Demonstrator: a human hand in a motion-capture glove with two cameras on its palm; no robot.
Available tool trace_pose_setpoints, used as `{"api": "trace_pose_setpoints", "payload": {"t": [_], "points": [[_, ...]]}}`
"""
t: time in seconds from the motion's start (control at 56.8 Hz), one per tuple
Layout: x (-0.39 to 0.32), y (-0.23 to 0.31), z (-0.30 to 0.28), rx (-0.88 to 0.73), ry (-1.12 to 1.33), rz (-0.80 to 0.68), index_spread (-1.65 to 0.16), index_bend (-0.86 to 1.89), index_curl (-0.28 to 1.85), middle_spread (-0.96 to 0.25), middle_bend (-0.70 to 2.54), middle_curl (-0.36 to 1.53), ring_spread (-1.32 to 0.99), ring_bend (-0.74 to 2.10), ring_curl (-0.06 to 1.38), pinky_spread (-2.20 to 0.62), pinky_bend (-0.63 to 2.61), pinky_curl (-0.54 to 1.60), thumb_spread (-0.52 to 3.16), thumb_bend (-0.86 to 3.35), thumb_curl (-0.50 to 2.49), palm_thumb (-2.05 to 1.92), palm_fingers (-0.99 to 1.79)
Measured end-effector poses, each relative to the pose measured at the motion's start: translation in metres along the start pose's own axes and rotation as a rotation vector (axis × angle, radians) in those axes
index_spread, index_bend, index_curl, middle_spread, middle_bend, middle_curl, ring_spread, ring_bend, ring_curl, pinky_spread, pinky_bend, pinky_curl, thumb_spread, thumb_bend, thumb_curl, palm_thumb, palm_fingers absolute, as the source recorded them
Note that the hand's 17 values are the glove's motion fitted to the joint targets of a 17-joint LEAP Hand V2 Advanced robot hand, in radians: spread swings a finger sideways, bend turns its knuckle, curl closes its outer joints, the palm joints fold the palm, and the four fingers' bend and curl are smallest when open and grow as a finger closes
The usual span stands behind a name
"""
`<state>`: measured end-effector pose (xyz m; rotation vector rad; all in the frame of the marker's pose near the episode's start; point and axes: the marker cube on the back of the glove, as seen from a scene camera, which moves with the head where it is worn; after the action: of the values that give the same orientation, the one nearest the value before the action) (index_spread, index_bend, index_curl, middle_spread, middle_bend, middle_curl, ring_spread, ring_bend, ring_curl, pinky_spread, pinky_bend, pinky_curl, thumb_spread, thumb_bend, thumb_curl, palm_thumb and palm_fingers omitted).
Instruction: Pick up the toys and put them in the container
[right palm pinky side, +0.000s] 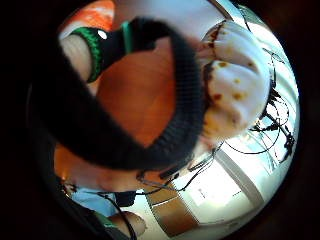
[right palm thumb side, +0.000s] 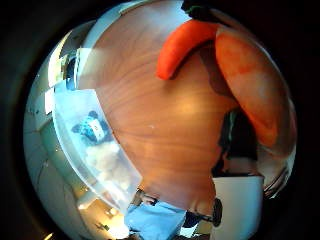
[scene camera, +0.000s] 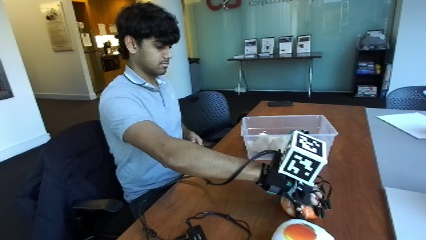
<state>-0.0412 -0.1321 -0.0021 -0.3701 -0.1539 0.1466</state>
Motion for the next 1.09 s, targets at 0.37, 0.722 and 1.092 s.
{"api": "trace_pose_setpoints", "payload": {"t": [0.37,0.722,1.092], "points": [[-0.005,0.01,-0.04,0.357,-0.231,-0.062,-0.3,0.19,0.35,0.02,0.25,0.32,-0.08,0.79,0.42,-0.22,1.21,0.35,1.58,0.6,0.6,0.75,0.61],[-0.144,0.108,-0.174,0.56,-0.494,-0.468,-0.25,0.19,0.42,0.0,0.27,0.38,-0.15,0.82,0.48,-0.28,1.19,0.39,1.41,0.52,0.73,0.75,0.7],[-0.252,0.149,-0.133,0.26,-0.517,-0.673,-0.24,0.07,0.41,0.0,0.25,0.42,-0.17,0.86,0.53,-0.3,1.25,0.43,1.4,0.45,0.78,0.66,0.67]]}}
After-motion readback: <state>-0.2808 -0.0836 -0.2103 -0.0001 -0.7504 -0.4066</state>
